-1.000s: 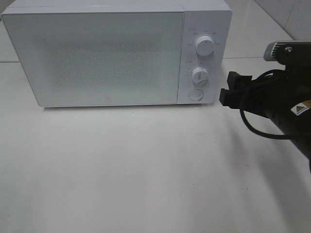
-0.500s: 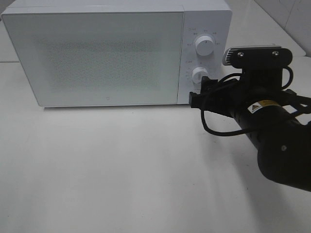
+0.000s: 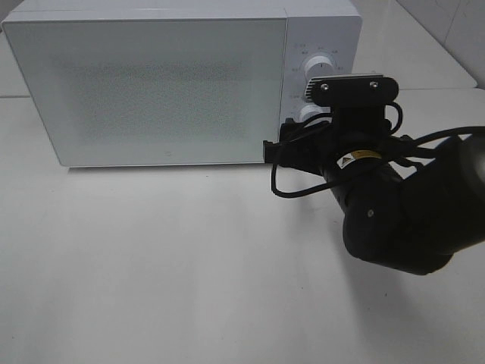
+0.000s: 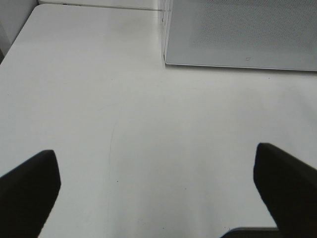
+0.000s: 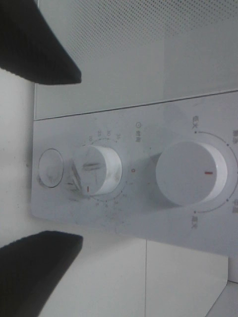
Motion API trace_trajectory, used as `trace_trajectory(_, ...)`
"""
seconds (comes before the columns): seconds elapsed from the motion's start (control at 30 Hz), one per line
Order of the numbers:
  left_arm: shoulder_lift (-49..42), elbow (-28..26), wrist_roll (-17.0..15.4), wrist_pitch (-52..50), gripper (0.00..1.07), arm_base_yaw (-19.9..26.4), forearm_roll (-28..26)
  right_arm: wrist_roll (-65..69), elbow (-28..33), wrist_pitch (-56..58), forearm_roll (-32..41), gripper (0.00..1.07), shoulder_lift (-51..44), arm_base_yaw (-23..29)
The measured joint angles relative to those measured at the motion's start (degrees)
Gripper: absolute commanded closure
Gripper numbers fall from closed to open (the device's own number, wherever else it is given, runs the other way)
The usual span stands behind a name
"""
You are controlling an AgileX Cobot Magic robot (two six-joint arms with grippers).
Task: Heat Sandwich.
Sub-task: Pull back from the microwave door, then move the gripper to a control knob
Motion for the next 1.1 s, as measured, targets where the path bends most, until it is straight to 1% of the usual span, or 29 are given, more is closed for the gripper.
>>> trace_trajectory(0.1, 0.00, 0.00, 0.00, 0.00, 0.07, 0.00, 0.00, 0.11, -2.12, 0.23, -2.12, 0.31, 2.01, -1.55)
trace_trajectory(0.57, 0.00, 0.00, 0.00, 0.00, 0.08, 0.00, 0.00, 2.12, -8.31, 2.18, -6.19, 0.31, 7.73, -7.10)
trace_trajectory(0.83, 0.00, 0.00, 0.00, 0.00, 0.08, 0.00, 0.00, 2.98, -10.20, 2.81, -7.16, 0.31, 10.03, -8.25)
trace_trajectory(0.93, 0.00, 0.00, 0.00, 0.00, 0.08, 0.00, 0.00, 3.04, -10.43, 3.04, -7.28, 0.34, 10.26, -8.31)
trace_trajectory(1.0, 0.00, 0.00, 0.00, 0.00, 0.08, 0.00, 0.00, 3.04, -10.49, 3.09, -7.22, 0.39, 10.37, -8.31)
trace_trajectory(1.03, 0.00, 0.00, 0.00, 0.00, 0.08, 0.00, 0.00, 3.04, -10.49, 3.21, -7.22, 0.46, 10.37, -8.31)
trace_trajectory(1.1, 0.00, 0.00, 0.00, 0.00, 0.08, 0.00, 0.00, 3.04, -10.49, 3.21, -7.10, 0.56, 10.37, -8.31)
